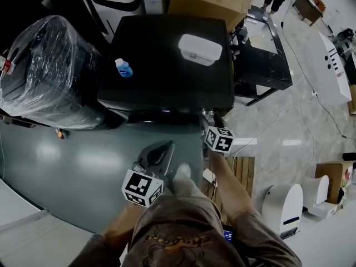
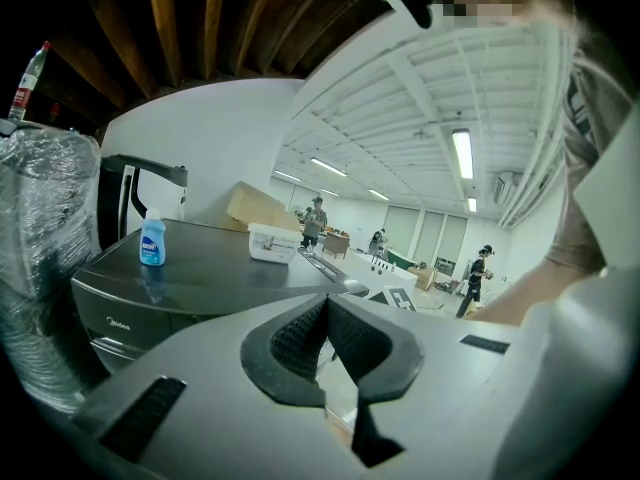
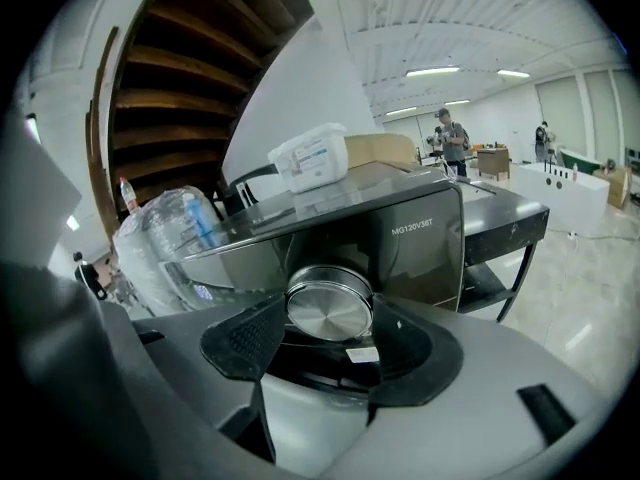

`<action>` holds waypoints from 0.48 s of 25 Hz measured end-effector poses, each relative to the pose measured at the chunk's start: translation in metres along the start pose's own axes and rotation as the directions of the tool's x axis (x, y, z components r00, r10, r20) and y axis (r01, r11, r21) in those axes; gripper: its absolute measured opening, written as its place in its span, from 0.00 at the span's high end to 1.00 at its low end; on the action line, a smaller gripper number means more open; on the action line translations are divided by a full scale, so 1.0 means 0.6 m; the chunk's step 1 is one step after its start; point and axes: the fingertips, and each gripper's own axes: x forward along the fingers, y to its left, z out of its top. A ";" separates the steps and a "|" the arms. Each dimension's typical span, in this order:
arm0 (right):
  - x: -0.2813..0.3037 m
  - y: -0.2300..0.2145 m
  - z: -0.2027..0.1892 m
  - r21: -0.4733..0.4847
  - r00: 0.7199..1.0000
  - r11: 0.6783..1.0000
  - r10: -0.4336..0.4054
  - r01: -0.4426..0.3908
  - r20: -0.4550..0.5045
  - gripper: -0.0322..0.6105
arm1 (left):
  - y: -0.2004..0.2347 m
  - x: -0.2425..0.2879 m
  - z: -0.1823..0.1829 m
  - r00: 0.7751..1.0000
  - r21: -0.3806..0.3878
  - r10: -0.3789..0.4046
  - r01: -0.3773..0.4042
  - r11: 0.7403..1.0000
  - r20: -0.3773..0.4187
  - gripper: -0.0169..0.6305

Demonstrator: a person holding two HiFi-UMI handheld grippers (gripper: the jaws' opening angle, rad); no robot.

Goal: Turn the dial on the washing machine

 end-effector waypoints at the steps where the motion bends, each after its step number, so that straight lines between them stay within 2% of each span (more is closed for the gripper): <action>1: -0.001 -0.001 0.000 0.023 1.000 1.000 0.013 -0.013 0.006 0.54 | -0.001 0.000 0.000 1.000 0.001 0.001 -0.001 1.000 -0.001 0.97; 12: -0.001 -0.005 -0.002 0.181 0.995 0.979 0.089 -0.096 0.049 0.54 | -0.007 0.004 -0.001 1.000 0.004 0.007 -0.007 1.000 -0.005 0.97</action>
